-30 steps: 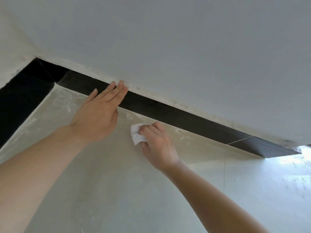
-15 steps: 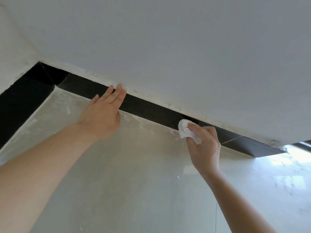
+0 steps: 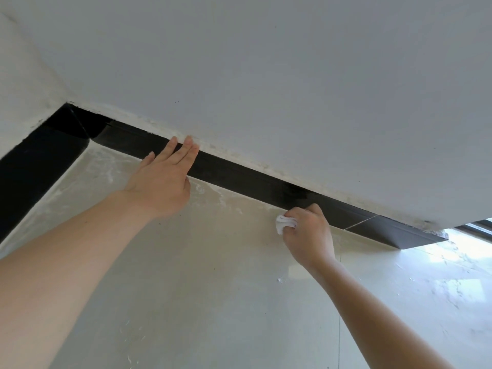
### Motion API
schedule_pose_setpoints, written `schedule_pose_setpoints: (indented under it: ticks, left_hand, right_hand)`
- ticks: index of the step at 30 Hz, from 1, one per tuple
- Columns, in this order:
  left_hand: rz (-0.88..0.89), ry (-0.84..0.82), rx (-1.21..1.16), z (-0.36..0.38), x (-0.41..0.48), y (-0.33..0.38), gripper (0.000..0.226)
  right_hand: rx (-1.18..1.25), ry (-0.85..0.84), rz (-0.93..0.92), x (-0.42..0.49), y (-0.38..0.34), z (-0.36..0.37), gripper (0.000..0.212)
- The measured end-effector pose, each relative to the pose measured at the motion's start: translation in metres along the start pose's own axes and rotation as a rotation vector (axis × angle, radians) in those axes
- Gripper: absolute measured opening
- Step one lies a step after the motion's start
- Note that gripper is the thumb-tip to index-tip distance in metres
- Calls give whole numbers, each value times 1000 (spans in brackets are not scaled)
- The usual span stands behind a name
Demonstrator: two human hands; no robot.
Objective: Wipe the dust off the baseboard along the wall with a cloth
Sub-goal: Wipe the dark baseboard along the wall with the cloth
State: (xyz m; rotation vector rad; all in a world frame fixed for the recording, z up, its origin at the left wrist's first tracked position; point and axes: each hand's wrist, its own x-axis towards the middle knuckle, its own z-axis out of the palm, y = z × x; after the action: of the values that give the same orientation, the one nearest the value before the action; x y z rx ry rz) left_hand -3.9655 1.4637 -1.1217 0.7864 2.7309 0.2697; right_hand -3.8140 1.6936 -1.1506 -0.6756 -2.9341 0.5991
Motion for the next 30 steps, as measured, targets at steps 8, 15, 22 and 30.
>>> schedule_pose_setpoints:
  ticks: [8,15,22,30]
  left_hand:
    - [-38,14,19,0,-6,6,68]
    - [-76,-129,126,9,-37,0,66]
    - [-15,-451,160,29,-66,13,62]
    - [-193,-302,-170,-51,-114,41,57]
  right_hand:
    - [52,123,-389,29,-42,-7,31]
    - [-70,-137,42,-1,4,-2,34]
    - [-61,-285,-152,-38,-8,-11,34]
    - [78,-322,-64,-40,-82,-75,24]
